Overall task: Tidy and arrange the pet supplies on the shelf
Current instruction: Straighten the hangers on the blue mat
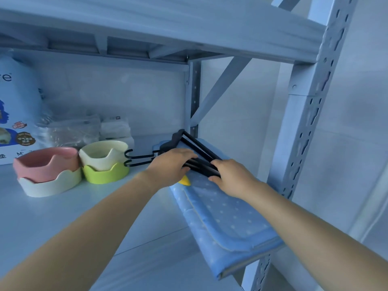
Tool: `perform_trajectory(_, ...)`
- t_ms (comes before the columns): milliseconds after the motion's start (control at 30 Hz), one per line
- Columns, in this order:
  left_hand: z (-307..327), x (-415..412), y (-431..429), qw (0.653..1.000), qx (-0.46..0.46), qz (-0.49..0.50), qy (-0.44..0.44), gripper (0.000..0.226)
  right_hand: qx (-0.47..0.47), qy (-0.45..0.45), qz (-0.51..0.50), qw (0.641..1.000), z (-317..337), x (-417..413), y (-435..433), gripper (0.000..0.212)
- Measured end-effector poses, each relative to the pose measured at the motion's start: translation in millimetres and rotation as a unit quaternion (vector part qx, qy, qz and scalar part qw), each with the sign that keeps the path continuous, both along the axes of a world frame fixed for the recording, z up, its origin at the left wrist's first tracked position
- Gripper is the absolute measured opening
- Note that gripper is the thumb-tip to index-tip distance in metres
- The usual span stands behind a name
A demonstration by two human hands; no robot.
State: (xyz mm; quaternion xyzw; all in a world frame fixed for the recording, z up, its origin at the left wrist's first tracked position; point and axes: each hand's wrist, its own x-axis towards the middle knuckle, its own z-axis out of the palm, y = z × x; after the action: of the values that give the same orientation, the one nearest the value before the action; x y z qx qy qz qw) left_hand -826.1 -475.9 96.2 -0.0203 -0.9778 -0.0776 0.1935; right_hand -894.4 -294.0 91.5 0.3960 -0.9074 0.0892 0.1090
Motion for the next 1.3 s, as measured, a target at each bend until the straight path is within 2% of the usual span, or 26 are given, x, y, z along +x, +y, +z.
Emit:
perform_trajectory(167, 6.1, -21.1, 9.4, 0.997, -0.054, 0.032, -0.044, 0.046, -0.022, -0.005, 0.026, 0.999, -1.0, -12.2, 5.7, 0.019)
perform_trajectory(333, 9.6, -35.1, 23.1, 0.988, -0.133, 0.067, -0.035, 0.028, -0.043, -0.002, 0.032, 0.999, -1.0, -24.7, 20.9, 0.015)
perform_trajectory(467, 12.6, -39.8, 32.3, 0.991, -0.115, 0.047, -0.05, 0.02, -0.058, -0.016, 0.03, 0.998, -1.7, -29.8, 34.3, 0.013)
perform_trajectory(667, 10.8, -50.3, 51.9, 0.992, -0.126, 0.013, -0.022, 0.014, -0.057, 0.031, 0.017, 0.998, -0.5, -33.2, 57.7, 0.013)
perform_trajectory(833, 2.4, -50.3, 55.0, 0.991, -0.132, 0.001, -0.026, 0.019, -0.052, -0.002, 0.023, 0.998, -5.0, -30.6, 64.0, 0.014)
perform_trajectory(1167, 6.1, -41.6, 52.1, 0.991, -0.114, 0.045, -0.046, 0.022, -0.038, -0.021, 0.059, 0.997, -2.5, -28.8, 57.2, 0.021)
perform_trajectory(1300, -3.2, -35.7, 53.5, 0.995, -0.061, 0.043, -0.063, 0.054, -0.047, -0.007, 0.052, 0.998, -7.1, -29.4, 56.2, 0.014)
